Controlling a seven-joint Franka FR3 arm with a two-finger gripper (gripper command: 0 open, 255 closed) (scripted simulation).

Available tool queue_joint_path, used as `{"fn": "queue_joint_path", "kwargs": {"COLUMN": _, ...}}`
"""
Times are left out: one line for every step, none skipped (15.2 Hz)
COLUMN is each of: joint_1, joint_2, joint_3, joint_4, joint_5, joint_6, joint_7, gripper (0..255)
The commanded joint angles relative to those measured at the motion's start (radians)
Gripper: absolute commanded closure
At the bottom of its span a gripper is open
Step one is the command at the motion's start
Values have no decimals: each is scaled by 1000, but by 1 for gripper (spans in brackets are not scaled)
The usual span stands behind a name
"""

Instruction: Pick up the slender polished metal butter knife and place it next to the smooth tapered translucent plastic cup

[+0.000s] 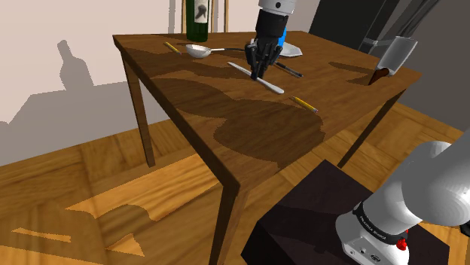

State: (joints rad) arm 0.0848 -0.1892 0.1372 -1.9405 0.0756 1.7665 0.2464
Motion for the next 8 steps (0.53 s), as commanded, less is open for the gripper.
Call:
{"fn": "queue_joint_path", "kwargs": {"joint_1": 1, "joint_2": 4, "joint_3": 1, "joint_4": 0, "joint_5": 1, "joint_6": -2, "joint_7": -1, "gripper": 255}}
{"fn": "queue_joint_path", "kwargs": {"joint_1": 1, "joint_2": 5, "joint_3": 1, "joint_4": 14, "joint_5": 1, "joint_6": -16, "joint_7": -1, "gripper": 255}}
{"fn": "queue_joint_path", "kwargs": {"joint_1": 1, "joint_2": 5, "joint_3": 1, "joint_4": 28, "joint_5": 1, "joint_6": -29, "joint_7": 0, "gripper": 255}}
{"fn": "queue_joint_path", "kwargs": {"joint_1": 1, "joint_2": 6, "joint_3": 0, "joint_4": 42, "joint_5": 1, "joint_6": -42, "joint_7": 1, "gripper": 255}}
{"fn": "queue_joint_path", "kwargs": {"joint_1": 1, "joint_2": 8, "joint_3": 0, "joint_4": 57, "joint_5": 0, "joint_6": -56, "joint_7": 2, "gripper": 255}}
{"fn": "queue_joint_path", "kwargs": {"joint_1": 1, "joint_2": 9, "joint_3": 0, "joint_4": 72, "joint_5": 0, "joint_6": -70, "joint_7": 2, "gripper": 255}}
{"fn": "queue_joint_path", "kwargs": {"joint_1": 1, "joint_2": 11, "joint_3": 0, "joint_4": 87, "joint_5": -1, "joint_6": -83, "joint_7": 3, "gripper": 255}}
{"fn": "queue_joint_path", "kwargs": {"joint_1": 0, "joint_2": 13, "joint_3": 0, "joint_4": 103, "joint_5": -1, "joint_6": -97, "joint_7": 4, "gripper": 255}}
